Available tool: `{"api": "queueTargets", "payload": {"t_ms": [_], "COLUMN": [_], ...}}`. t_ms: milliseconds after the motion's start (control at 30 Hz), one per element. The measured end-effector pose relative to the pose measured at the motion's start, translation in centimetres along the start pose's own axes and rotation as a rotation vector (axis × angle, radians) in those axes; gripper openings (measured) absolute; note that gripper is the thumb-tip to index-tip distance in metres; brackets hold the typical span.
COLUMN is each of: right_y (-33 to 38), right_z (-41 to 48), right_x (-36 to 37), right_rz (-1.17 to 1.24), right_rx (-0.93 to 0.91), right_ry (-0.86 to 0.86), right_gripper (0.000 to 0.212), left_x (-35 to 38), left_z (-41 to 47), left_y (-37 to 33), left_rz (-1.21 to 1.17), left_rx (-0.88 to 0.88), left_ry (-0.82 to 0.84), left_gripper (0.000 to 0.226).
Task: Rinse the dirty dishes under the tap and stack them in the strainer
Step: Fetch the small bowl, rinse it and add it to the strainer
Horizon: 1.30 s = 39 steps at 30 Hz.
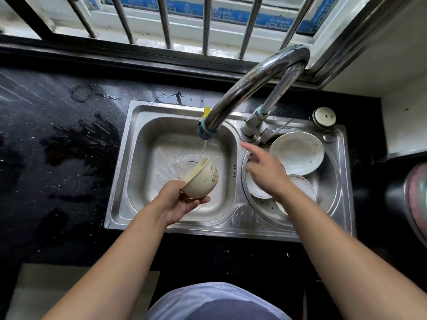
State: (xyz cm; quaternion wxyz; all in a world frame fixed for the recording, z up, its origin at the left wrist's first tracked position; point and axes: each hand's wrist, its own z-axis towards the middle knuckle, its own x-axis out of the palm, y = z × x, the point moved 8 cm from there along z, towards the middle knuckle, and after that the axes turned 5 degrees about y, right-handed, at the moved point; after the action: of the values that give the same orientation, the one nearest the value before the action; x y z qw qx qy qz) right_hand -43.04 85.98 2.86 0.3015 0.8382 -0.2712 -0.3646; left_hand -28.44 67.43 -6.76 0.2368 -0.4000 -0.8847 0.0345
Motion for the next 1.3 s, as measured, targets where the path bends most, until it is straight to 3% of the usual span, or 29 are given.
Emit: {"api": "queueTargets", "payload": {"t_ms": [100,167,300,400,500,700,867,967,1167,1300], "right_y": [2.1,2.6,2.2,1.3,1.1,-0.9,-2.9,-4.7,-8.9,-12.4], "right_z": [-2.5,-3.5,-3.8,-3.9,-4.4,-5.2,-5.6,-6.1,-7.5,-7.8], "right_x": [5.4,7.3,7.9,7.8,7.6,7.2,7.8,6.3,-1.5,-6.1], "right_rz": [0.004,0.002,-0.109,-0.051,0.011,0.156,0.475,0.548,0.36,0.224], "right_rx": [-0.147,-0.18,-0.17,-0.142,-0.15,0.011,0.093,0.068,0.042,0.066], "right_ry": [0.291,0.35,0.295,0.321,0.324,0.132,0.207,0.211,0.067,-0.016], "right_gripper": [0.082,0.086,0.085,0.081,0.076,0.069,0.052,0.036,0.026,0.028], "left_x": [1.4,2.1,2.2,1.3,0.4,0.7,1.6,3.0,9.3,13.2], "left_z": [-0.3,-0.7,-1.3,-1.6,-1.8,-2.2,-2.5,-2.0,-0.5,0.9], "left_y": [1.7,2.4,2.9,2.9,2.3,0.2,-0.5,-0.2,3.1,6.4], "left_rz": [-0.033,-0.076,0.017,0.174,0.315,0.456,0.55,0.622,0.727,0.796], "left_rx": [-0.158,-0.24,-0.277,-0.259,-0.184,0.073,0.202,0.207,0.143,0.159], "left_ry": [0.162,0.26,0.358,0.355,0.308,0.137,-0.013,0.005,0.241,0.261], "left_gripper": [0.043,0.042,0.045,0.05,0.062,0.085,0.073,0.07,0.042,0.031]}}
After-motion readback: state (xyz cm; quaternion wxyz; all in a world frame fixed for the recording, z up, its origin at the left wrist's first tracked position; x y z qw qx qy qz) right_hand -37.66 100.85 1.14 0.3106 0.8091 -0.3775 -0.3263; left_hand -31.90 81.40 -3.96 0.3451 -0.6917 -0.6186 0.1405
